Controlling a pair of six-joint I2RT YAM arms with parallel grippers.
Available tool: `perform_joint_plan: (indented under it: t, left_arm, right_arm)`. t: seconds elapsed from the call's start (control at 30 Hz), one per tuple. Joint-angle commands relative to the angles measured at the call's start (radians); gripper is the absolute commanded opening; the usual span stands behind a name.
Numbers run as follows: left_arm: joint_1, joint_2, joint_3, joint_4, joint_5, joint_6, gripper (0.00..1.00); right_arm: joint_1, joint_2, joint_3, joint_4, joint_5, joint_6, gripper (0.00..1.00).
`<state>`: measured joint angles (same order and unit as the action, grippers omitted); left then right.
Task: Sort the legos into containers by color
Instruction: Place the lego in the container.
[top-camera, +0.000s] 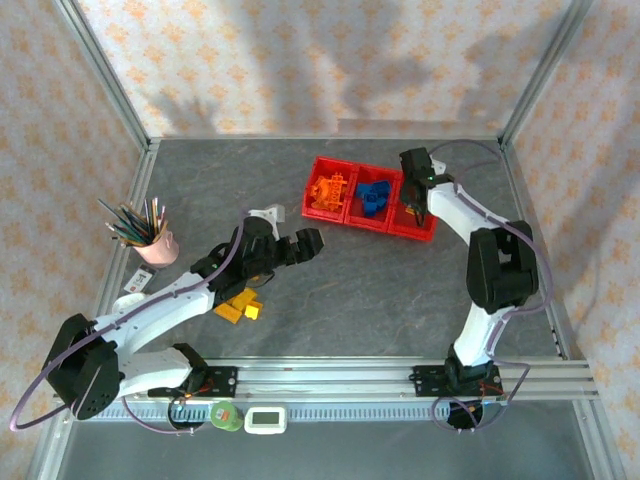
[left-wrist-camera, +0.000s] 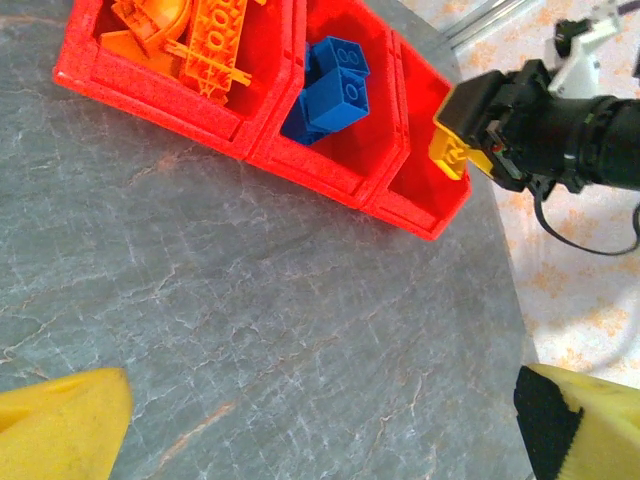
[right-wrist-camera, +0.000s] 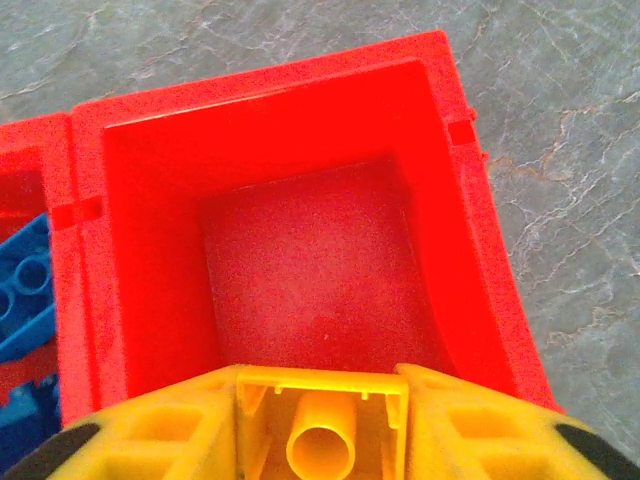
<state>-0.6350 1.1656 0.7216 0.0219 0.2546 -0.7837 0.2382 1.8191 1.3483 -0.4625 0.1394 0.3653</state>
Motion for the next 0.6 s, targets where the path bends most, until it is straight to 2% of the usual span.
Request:
perform_joint_plan:
  t: [0.0,0.1,0.23,0.5,0.57]
  left_arm:
    - [-0.005,-0.006,0.036,0.035,-0.010,0.033,0.99]
    - [-0.005,-0.018,0.044,0.019,-0.030,0.057,0.99]
    - [-0.003,-0.040,0.066,-0.030,-0.079,0.078,0.99]
    - [0.004,-0.177,0.021,-0.122,-0.178,0.037,0.99]
    - [0.009,-0.230,0.001,-0.166,-0.207,0.025,0.99]
  right_arm:
    - [0.001,0.014,0.060,0.007,0.048,-0.043,0.49]
    - [0.001,0.003,0.074,0.001,0.026,-0.055,0.54]
    - [0.026,-0.054,0.060,-0.002,-0.003,-0.056,0.55]
    - [0.208,-0.175,-0.005,-0.014,-0.066,-0.043,0.60]
    - [0.272,-0.196,-0.029,0.004,-0.119,-0.043,0.62]
